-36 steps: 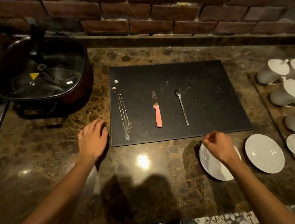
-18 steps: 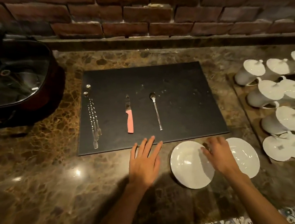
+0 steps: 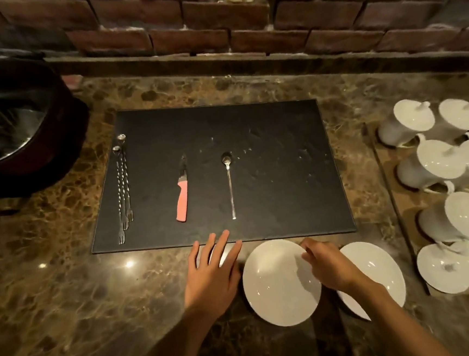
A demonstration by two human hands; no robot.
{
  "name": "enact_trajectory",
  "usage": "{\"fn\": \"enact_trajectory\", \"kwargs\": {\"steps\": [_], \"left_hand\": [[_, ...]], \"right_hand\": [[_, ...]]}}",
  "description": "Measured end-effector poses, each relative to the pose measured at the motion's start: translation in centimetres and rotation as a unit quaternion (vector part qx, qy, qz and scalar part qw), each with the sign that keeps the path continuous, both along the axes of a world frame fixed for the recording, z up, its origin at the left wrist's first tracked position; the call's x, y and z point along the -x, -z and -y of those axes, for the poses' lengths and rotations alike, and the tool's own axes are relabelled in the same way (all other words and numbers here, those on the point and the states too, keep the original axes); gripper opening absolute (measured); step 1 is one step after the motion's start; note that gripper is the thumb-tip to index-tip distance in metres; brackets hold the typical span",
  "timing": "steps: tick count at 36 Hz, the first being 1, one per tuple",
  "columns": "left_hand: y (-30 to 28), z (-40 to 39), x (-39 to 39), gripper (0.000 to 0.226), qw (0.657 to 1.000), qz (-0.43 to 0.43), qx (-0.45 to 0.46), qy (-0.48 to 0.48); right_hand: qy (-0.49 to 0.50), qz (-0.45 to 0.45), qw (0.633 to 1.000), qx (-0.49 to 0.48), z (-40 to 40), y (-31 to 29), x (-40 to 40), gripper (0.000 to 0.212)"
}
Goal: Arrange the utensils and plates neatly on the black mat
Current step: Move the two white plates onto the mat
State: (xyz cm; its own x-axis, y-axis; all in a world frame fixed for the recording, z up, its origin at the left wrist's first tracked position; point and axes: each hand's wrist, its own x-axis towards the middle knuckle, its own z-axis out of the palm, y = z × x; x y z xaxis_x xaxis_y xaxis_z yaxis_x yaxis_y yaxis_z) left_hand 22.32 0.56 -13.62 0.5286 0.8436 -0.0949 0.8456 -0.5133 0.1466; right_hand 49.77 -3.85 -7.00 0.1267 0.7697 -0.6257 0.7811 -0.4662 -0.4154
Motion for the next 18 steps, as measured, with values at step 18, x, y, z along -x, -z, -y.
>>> {"fn": "enact_trajectory", "kwargs": {"steps": [18], "left_hand": [[0.1,-0.2,-0.1,0.046,0.999,0.021,-0.042,0.004]], "right_hand": [[0.311,0.003,0.942,-0.131,-17.3,0.4,-8.0,0.024]]}}
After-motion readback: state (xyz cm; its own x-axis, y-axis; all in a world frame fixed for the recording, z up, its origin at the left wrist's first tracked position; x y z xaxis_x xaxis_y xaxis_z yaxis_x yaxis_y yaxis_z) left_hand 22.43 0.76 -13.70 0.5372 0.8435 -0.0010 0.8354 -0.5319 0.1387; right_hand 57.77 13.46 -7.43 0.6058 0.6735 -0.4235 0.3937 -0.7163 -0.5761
